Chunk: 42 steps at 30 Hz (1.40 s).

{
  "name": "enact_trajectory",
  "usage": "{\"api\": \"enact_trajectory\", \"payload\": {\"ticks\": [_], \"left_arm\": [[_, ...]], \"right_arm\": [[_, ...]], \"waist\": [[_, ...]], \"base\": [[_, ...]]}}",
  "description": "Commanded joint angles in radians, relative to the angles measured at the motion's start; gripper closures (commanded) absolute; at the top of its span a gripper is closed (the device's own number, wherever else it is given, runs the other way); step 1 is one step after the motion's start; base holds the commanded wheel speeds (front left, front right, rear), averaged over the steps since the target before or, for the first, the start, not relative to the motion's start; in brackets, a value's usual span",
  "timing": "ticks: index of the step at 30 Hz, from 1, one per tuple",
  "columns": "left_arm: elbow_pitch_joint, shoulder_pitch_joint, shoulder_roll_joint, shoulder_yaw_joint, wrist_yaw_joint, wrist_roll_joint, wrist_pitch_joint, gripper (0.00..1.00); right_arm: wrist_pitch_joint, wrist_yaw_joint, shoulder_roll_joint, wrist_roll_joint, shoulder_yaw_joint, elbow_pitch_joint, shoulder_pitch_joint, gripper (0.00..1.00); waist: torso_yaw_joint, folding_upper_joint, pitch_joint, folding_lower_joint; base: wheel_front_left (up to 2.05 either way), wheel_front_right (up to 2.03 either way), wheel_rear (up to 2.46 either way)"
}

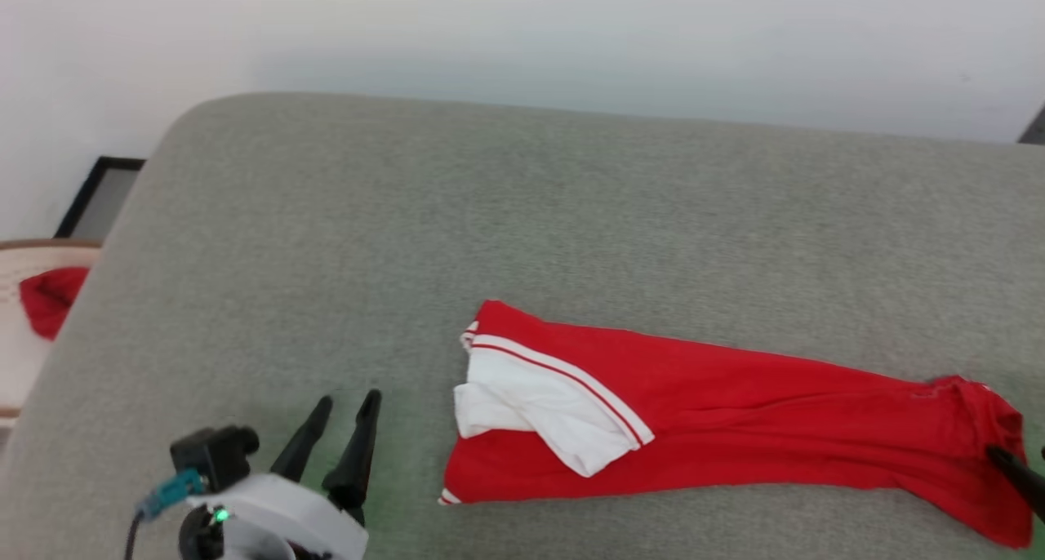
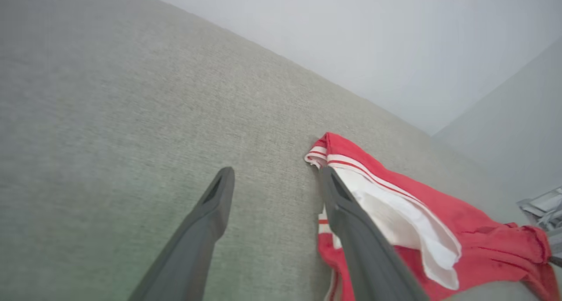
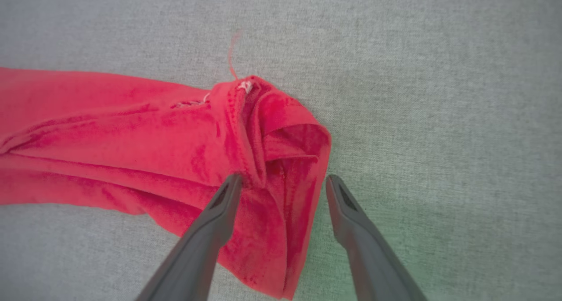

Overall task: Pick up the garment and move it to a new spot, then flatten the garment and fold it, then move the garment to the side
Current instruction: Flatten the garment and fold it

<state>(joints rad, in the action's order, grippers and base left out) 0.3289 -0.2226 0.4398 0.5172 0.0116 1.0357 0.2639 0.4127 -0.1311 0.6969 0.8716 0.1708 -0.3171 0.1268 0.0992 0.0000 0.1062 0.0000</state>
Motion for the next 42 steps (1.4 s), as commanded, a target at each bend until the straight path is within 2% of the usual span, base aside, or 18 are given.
{"api": "enact_trajectory", "payload": {"ticks": [1, 6, 12, 17, 24, 25, 26, 27, 28, 29, 32, 42], "left_arm": [[-0.008, 0.031, -0.020, -0.036, -0.012, -0.070, 0.000, 0.00], [-0.025, 0.086, -0.075, -0.144, -0.032, -0.295, 0.000, 0.00], [-0.073, 0.102, -0.129, -0.245, -0.017, -0.527, 0.000, 0.00], [-0.087, 0.106, -0.172, -0.292, 0.011, -0.655, 0.000, 0.00], [-0.052, 0.087, -0.224, -0.343, 0.052, -0.752, 0.000, 0.00], [-0.044, 0.084, -0.230, -0.351, 0.060, -0.763, 0.000, 0.00], [-0.041, 0.081, -0.237, -0.361, 0.062, -0.772, 0.000, 0.00], [-0.037, 0.079, -0.243, -0.370, 0.068, -0.776, 0.000, 0.00], [-0.037, 0.079, -0.243, -0.370, 0.068, -0.776, 0.000, 0.00], [-0.034, 0.079, -0.249, -0.380, 0.071, -0.781, 0.000, 0.00], [-0.030, 0.081, -0.263, -0.407, 0.084, -0.798, 0.000, 0.00], [-0.053, 0.101, -0.288, -0.486, 0.109, -0.840, 0.000, 0.00]], "right_arm": [[0.008, 0.001, -0.007, 0.016, -0.025, -0.004, -0.017, 0.00], [0.048, 0.001, -0.025, 0.018, -0.071, -0.029, -0.023, 0.00], [0.156, 0.001, -0.055, 0.032, -0.120, -0.064, 0.024, 0.00], [0.263, 0.001, -0.092, -0.023, -0.149, -0.125, 0.077, 0.00], [0.373, 0.000, -0.200, -0.133, -0.150, -0.171, 0.143, 0.00], [0.386, -0.002, -0.215, -0.145, -0.146, -0.170, 0.146, 0.24], [0.396, -0.003, -0.229, -0.156, -0.141, -0.163, 0.150, 0.57], [0.397, -0.003, -0.241, -0.164, -0.145, -0.157, 0.153, 0.86], [0.397, -0.003, -0.241, -0.164, -0.145, -0.157, 0.153, 0.86], [0.400, -0.003, -0.250, -0.170, -0.151, -0.151, 0.154, 1.00], [0.385, -0.003, -0.257, -0.174, -0.186, -0.130, 0.162, 1.00], [0.300, 0.001, -0.200, -0.205, -0.353, -0.091, 0.176, 1.00]], "waist": [[0.029, 0.0000, 0.000, 0.0000], [0.050, 0.0000, 0.007, 0.0000], [0.063, 0.0000, 0.020, 0.0000], [0.071, 0.0000, 0.030, 0.0000], [0.076, 0.0000, 0.060, 0.0000], [0.076, 0.0000, 0.064, 0.0000], [0.076, 0.0000, 0.067, 0.0000], [0.075, 0.0000, 0.070, 0.0000], [0.075, 0.0000, 0.070, 0.0000], [0.073, 0.0000, 0.072, 0.0000], [0.064, 0.0000, 0.077, 0.0000], [-0.007, 0.0000, 0.089, 0.0000]], "base": [[0.00, 0.00, 0.00], [0.00, 0.00, 0.00], [0.00, 0.00, 0.00], [0.00, 0.00, 0.00], [0.00, 0.00, 0.00], [0.00, 0.00, 0.00], [0.00, 0.00, 0.00], [0.00, 0.00, 0.00], [0.00, 0.00, 0.00], [0.00, 0.00, 0.00], [0.00, 0.00, 0.00], [0.00, 0.00, 0.00]]}}
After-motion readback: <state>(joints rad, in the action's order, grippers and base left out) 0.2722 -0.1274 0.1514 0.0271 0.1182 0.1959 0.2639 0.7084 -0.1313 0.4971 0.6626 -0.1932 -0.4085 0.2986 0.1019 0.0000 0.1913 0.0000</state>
